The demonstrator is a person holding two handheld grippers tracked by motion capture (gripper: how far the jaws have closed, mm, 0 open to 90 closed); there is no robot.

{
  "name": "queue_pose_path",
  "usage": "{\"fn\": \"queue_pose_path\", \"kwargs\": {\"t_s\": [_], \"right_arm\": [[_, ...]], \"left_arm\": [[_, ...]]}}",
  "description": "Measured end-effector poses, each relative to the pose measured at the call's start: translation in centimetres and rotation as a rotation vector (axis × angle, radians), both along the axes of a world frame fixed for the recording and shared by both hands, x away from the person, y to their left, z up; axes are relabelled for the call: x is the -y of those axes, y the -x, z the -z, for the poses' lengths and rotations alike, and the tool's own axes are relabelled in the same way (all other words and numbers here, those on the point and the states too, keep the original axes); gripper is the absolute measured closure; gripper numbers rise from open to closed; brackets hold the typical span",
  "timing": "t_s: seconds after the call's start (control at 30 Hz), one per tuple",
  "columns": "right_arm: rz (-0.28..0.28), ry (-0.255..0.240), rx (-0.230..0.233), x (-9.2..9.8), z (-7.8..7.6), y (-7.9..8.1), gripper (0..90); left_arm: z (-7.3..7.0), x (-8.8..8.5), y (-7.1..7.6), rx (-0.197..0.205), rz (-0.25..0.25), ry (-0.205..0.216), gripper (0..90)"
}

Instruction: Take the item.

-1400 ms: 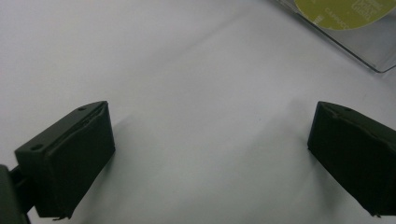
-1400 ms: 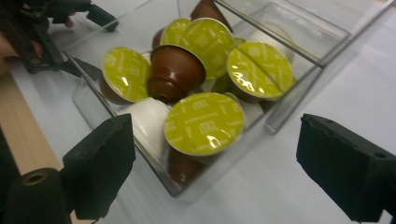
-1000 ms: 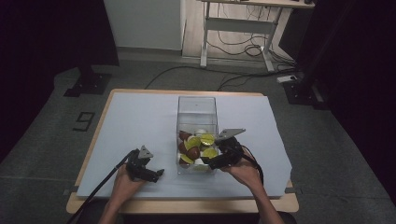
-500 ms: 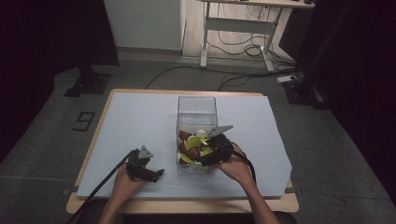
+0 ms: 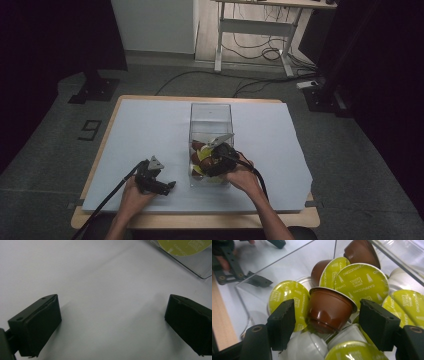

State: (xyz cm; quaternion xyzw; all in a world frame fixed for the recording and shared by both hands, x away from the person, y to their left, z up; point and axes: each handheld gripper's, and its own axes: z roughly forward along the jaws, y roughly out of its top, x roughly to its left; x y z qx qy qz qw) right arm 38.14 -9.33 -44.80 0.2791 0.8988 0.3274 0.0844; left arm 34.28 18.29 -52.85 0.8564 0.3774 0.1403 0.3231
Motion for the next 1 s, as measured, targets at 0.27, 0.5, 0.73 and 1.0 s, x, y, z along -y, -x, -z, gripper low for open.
{"fn": "queue_pose_path", "kwargs": {"t_s": [0.27, 0.5, 0.73, 1.0], "right_arm": [[0.02, 0.043, -0.016, -0.5, 0.3, -0.6, 33.9], [0.028, 0.114, -0.011, -1.3, 0.4, -0.9, 33.0], [0.022, 0.125, -0.032, -1.4, 0.4, -1.1, 40.8], [0.032, 0.097, -0.021, -0.9, 0.3, -1.0, 41.1]], "left_arm": [[0.0, 0.0, 0.0, 0.0, 0.0, 0.0, 0.1], [0.0, 0.0, 0.0, 0.001, 0.0, -0.001, 0.1], [0.0, 0.0, 0.0, 0.001, 0.0, 0.0, 0.1], [0.0, 0.0, 0.0, 0.0, 0.0, 0.0, 0.1]]}}
